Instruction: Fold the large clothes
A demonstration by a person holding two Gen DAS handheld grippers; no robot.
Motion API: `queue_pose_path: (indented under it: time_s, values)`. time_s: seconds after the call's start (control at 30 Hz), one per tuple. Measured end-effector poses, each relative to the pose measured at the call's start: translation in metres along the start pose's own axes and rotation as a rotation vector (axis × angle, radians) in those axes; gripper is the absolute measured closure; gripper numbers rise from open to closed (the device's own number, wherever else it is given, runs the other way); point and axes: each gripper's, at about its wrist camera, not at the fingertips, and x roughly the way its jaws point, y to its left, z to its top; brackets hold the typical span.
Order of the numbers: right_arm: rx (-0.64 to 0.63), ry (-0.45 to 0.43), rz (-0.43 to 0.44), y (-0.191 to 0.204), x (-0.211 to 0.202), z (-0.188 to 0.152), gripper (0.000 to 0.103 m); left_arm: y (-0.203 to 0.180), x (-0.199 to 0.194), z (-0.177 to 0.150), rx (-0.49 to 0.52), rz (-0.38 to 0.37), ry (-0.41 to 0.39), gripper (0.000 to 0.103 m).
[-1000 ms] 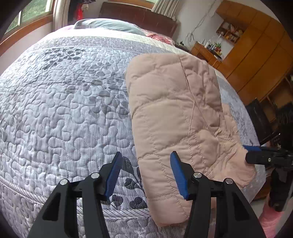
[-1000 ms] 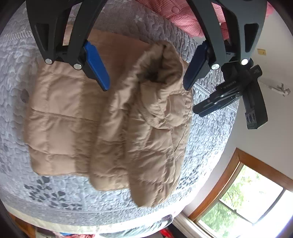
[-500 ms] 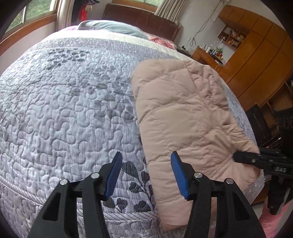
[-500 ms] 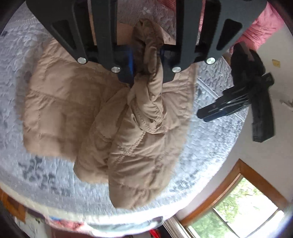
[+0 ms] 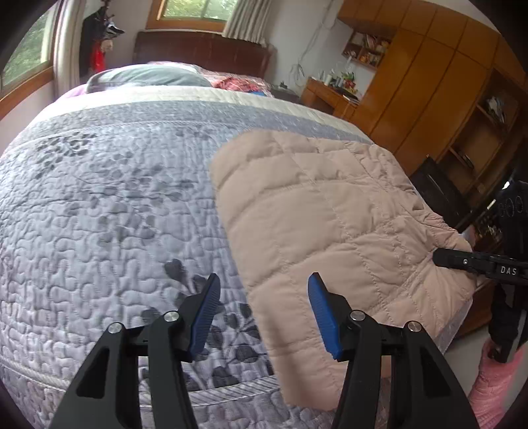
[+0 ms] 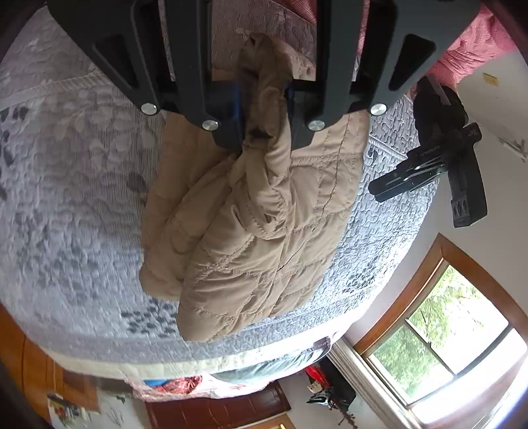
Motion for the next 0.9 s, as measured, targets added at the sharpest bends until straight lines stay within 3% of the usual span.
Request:
queue_pose_path:
  time_s: [0.37,0.57,0.9]
  values:
    - [0.116,0.052,0.060,-0.054,0.057,-0.036,0.083,-0.016,0.027,-0.011,0.045,0.032,0.059,0.045]
    - [0.181,0.021,0.110,-0.074,0.071,-0.056,0.081,-0.022,0.040,-0.017,0.067,0.047,0.069,0.045]
    - [0.150,0.008,0.041,-0.058,0.072,-0.060,0.081,-0.013,0.054,-0.023,0.048,0.039,0.076,0.042]
